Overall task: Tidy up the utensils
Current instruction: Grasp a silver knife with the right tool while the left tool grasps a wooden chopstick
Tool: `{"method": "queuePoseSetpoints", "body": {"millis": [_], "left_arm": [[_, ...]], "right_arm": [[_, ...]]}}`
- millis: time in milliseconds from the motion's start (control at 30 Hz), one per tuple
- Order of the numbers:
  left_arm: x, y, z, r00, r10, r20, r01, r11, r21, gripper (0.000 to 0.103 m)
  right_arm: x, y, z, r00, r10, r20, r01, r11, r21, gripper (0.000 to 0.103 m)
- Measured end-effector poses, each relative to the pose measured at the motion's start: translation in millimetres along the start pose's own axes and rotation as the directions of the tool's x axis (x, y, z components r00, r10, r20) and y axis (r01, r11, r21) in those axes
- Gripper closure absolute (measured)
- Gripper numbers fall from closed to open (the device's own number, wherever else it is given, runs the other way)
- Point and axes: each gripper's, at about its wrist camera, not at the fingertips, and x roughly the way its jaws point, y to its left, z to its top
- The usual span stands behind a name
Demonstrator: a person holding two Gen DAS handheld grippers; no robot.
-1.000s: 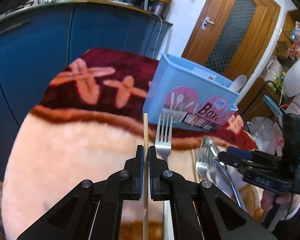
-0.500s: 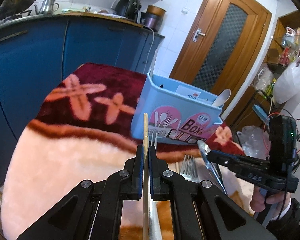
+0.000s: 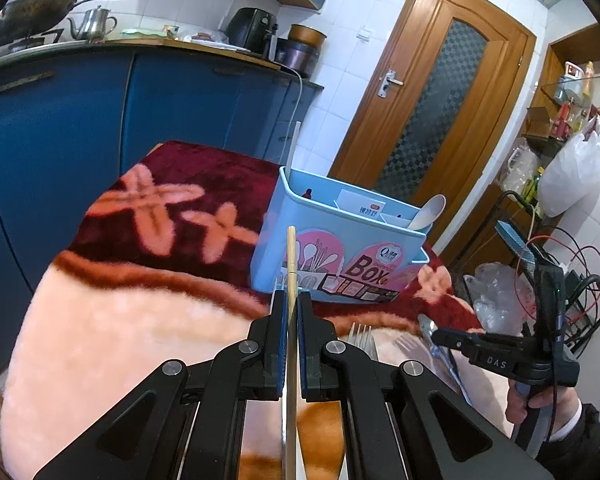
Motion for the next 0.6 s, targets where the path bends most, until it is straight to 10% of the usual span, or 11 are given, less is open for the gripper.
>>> {"method": "queuePoseSetpoints", "body": {"millis": [333, 600], "left_arm": [[2, -3, 8, 1.0, -0.007, 0.006, 0.007, 1.0, 0.004, 0.099], [6, -16, 32, 0.997, -0.038, 0.06, 0.036, 0.999, 0.035, 0.099]], "right_arm": [[5, 11, -6, 0.991, -0.041, -0.129, 0.034, 0.998, -0.052, 0.063], [18, 15, 0, 0.98, -0.067, -0.186, 0.049, 0.994, -0.1, 0.075]]}}
